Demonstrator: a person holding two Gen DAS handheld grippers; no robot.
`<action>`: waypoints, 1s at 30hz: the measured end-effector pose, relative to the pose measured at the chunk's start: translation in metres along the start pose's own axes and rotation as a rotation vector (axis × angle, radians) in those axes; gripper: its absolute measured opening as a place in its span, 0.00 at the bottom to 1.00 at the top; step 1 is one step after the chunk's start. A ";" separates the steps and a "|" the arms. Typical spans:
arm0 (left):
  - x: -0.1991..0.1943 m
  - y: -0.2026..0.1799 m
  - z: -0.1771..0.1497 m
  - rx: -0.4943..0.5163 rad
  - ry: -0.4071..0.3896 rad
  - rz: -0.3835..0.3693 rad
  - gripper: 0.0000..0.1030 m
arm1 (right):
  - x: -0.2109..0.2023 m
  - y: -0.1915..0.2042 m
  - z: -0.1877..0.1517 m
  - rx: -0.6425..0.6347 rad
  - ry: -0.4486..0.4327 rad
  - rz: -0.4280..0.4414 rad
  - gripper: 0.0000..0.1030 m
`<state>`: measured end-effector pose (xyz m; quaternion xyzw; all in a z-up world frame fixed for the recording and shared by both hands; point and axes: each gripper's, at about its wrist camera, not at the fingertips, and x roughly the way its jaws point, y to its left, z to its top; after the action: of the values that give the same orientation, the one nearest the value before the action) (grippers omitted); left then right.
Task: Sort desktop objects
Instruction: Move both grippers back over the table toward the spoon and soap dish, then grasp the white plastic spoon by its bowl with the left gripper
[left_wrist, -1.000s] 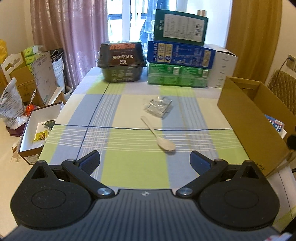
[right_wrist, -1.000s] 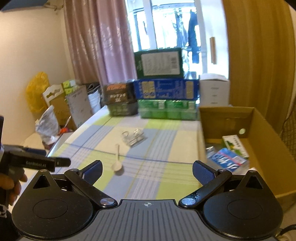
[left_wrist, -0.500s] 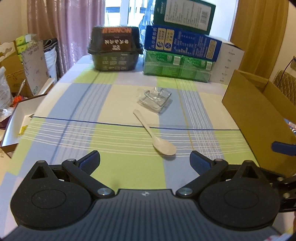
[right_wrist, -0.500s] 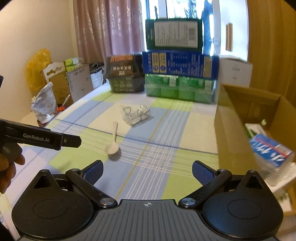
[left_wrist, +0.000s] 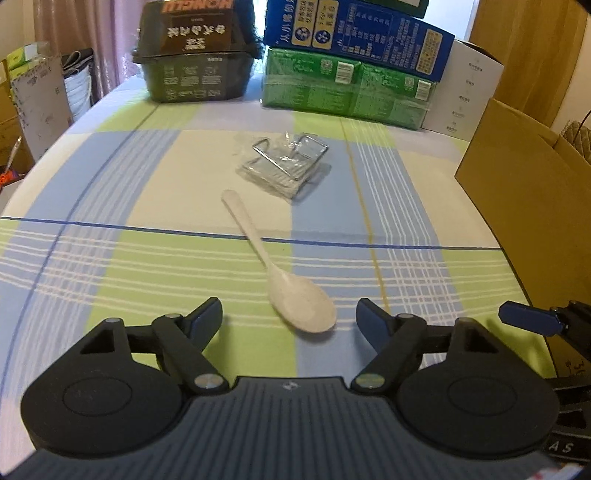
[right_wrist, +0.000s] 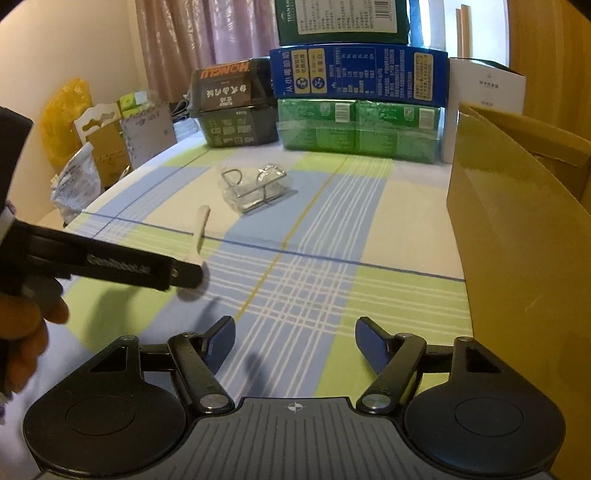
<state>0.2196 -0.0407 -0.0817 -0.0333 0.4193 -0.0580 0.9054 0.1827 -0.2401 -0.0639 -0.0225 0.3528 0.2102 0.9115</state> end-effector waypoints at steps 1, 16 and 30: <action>0.003 -0.001 0.001 0.003 0.003 0.000 0.70 | 0.000 0.000 0.000 0.002 0.001 0.003 0.68; 0.010 0.008 0.002 0.024 0.004 0.030 0.21 | 0.008 0.000 -0.001 0.021 0.038 0.009 0.68; 0.001 0.013 -0.008 -0.027 -0.023 0.050 0.14 | 0.009 0.002 -0.001 0.015 0.036 0.015 0.68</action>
<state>0.2148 -0.0281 -0.0890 -0.0357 0.4101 -0.0296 0.9109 0.1873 -0.2350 -0.0699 -0.0167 0.3710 0.2138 0.9035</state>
